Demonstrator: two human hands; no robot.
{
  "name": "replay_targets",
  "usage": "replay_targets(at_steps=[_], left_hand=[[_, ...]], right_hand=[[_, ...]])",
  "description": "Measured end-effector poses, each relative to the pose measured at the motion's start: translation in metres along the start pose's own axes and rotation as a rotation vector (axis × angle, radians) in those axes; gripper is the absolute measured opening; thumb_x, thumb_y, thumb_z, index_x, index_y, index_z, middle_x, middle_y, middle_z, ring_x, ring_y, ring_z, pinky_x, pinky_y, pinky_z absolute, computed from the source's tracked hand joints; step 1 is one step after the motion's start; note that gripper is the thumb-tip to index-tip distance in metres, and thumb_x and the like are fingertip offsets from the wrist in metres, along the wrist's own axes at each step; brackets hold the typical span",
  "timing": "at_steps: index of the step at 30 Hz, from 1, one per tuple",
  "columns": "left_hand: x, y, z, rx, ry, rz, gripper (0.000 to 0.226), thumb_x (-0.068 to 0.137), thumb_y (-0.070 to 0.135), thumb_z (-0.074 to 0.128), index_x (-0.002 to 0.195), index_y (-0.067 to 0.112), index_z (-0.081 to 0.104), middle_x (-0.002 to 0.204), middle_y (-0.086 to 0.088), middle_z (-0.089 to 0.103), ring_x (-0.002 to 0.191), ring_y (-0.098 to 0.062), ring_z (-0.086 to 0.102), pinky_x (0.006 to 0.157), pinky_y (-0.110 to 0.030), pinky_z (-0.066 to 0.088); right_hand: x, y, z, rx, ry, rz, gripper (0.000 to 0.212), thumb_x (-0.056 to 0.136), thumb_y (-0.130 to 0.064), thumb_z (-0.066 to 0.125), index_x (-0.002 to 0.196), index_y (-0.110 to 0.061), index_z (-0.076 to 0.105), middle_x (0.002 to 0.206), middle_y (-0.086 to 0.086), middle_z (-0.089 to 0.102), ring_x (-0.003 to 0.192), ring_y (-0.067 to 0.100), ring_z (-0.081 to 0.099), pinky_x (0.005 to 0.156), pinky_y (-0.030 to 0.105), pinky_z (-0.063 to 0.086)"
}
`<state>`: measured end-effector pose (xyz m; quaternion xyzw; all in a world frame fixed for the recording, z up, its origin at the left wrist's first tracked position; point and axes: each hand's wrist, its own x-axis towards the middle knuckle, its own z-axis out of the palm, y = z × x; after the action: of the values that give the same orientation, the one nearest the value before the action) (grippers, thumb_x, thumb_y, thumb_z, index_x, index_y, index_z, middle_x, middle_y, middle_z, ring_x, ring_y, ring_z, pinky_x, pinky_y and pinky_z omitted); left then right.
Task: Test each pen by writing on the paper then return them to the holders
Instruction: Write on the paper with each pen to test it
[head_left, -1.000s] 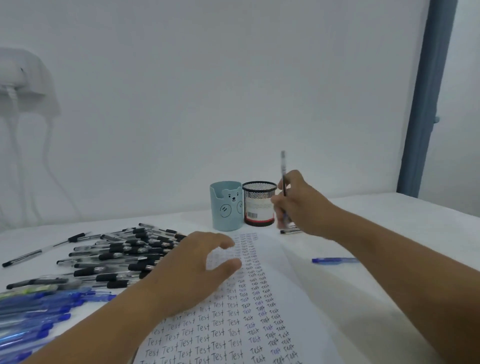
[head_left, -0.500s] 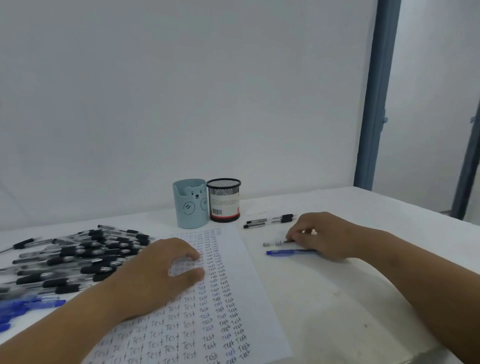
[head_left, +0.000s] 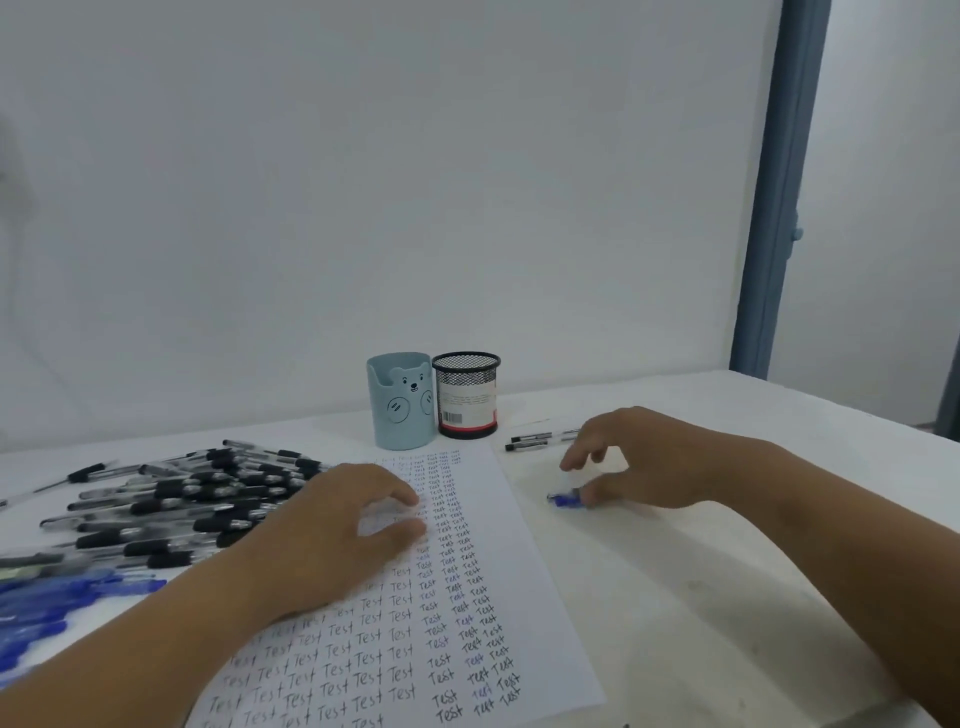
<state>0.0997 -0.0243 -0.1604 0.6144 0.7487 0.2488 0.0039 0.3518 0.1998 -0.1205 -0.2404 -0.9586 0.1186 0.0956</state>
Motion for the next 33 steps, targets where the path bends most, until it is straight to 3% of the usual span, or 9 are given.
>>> replay_targets(at_steps=[6,11,13,16,18,22,24,27,33], left_hand=[[0.0,-0.002,-0.034,0.023,0.163,-0.008,0.006,0.094,0.034,0.067,0.092,0.036,0.072,0.094,0.028,0.067,0.094,0.009,0.059,0.083,-0.017,0.045],[-0.024,-0.031,-0.076,0.073,0.039,-0.102,0.024,0.084,0.011,0.07,0.08,0.035,0.074,0.081,0.027,0.069,0.079,-0.003,0.064,0.069,-0.012,0.048],[-0.039,-0.041,-0.087,0.113,0.01,-0.108,0.026,0.08,0.011,0.071,0.081,0.037,0.074,0.085,0.021,0.071,0.081,-0.006,0.064,0.071,-0.019,0.052],[-0.057,-0.055,-0.094,0.126,0.005,-0.123,0.025,0.077,0.012,0.073,0.083,0.036,0.074,0.087,0.017,0.071,0.086,-0.003,0.063,0.073,-0.013,0.048],[-0.066,-0.064,-0.097,0.147,0.024,-0.119,0.022,0.073,0.022,0.071,0.084,0.041,0.071,0.091,0.019,0.069,0.088,-0.004,0.063,0.075,-0.015,0.049],[-0.074,-0.081,-0.091,0.216,0.025,-0.119,0.022,0.082,0.029,0.076,0.09,0.046,0.065,0.098,0.022,0.064,0.098,0.003,0.058,0.084,-0.015,0.046],[-0.073,-0.084,-0.084,0.168,0.089,-0.126,0.012,0.085,0.035,0.075,0.09,0.043,0.068,0.096,0.02,0.065,0.094,-0.002,0.061,0.08,-0.023,0.052],[-0.068,-0.087,-0.077,0.135,0.174,-0.113,0.01,0.086,0.032,0.078,0.092,0.038,0.071,0.09,0.016,0.067,0.091,-0.001,0.059,0.077,-0.017,0.048],[-0.062,-0.091,-0.075,0.232,0.115,-0.033,0.009,0.085,0.034,0.076,0.076,0.032,0.072,0.081,0.02,0.065,0.084,-0.001,0.06,0.076,-0.026,0.052]], right_hand=[[0.034,-0.077,0.025,0.04,0.063,-0.191,0.024,0.09,-0.047,0.068,0.11,-0.034,0.07,0.107,-0.019,0.063,0.098,0.0,0.058,0.081,0.017,0.046],[0.059,-0.125,0.047,0.009,-0.029,-0.343,0.021,0.095,-0.042,0.064,0.111,-0.03,0.071,0.1,-0.019,0.061,0.094,0.001,0.058,0.076,0.013,0.043],[0.068,-0.133,0.055,-0.022,-0.053,-0.376,0.019,0.095,-0.041,0.064,0.107,-0.029,0.072,0.096,-0.019,0.062,0.089,0.001,0.057,0.073,0.013,0.042],[0.076,-0.131,0.07,-0.02,-0.015,-0.372,0.013,0.093,-0.045,0.064,0.093,-0.032,0.068,0.093,-0.016,0.063,0.086,0.002,0.057,0.076,0.02,0.046],[0.076,-0.126,0.08,0.042,0.057,-0.374,0.013,0.093,-0.045,0.064,0.088,-0.033,0.064,0.091,-0.017,0.063,0.085,0.001,0.056,0.076,0.02,0.045],[0.074,-0.121,0.086,0.17,0.091,-0.348,0.009,0.092,-0.042,0.067,0.088,-0.033,0.068,0.09,-0.015,0.065,0.086,0.002,0.057,0.079,0.025,0.05],[0.073,-0.12,0.086,0.154,0.095,-0.35,0.008,0.092,-0.042,0.067,0.088,-0.035,0.068,0.09,-0.016,0.064,0.087,0.001,0.057,0.079,0.022,0.049],[0.072,-0.121,0.087,0.142,0.11,-0.358,0.008,0.093,-0.041,0.065,0.089,-0.035,0.067,0.09,-0.016,0.063,0.088,0.0,0.056,0.077,0.017,0.045],[0.071,-0.124,0.089,0.141,0.119,-0.344,0.007,0.093,-0.04,0.066,0.089,-0.034,0.067,0.09,-0.016,0.063,0.088,0.0,0.055,0.076,0.017,0.044]])
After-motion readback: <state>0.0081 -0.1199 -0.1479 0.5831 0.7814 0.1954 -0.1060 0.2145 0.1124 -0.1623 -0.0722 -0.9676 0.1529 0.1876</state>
